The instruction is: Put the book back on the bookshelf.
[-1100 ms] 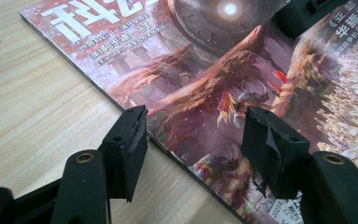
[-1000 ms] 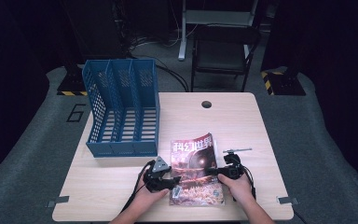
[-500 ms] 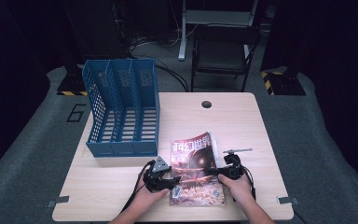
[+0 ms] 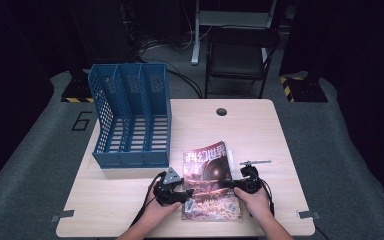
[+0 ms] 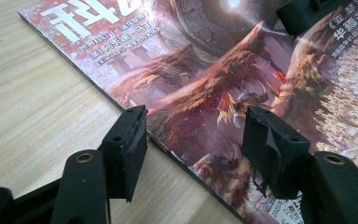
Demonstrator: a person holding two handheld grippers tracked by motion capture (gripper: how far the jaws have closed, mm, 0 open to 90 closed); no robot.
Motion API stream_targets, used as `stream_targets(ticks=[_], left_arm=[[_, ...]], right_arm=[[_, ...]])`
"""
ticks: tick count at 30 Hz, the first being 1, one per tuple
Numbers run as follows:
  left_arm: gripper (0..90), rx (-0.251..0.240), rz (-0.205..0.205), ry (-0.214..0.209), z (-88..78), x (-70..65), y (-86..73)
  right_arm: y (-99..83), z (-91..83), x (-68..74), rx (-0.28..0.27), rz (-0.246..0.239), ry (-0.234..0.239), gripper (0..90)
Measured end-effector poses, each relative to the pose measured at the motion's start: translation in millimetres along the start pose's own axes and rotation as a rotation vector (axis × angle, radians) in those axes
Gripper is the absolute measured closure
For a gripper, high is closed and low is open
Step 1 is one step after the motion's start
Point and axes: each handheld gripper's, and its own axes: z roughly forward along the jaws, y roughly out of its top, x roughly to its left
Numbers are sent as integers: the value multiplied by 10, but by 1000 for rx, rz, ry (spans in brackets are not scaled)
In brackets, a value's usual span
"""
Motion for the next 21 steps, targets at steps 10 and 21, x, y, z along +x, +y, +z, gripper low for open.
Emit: stream_targets(ticks=[10, 21], left_arm=[[318, 19, 6, -10, -4, -9, 14], [224, 43, -14, -9, -16, 10, 27]], right_arm=[[-13, -29, 72, -28, -29, -7, 877], [-24, -74, 148, -76, -84, -22, 879]])
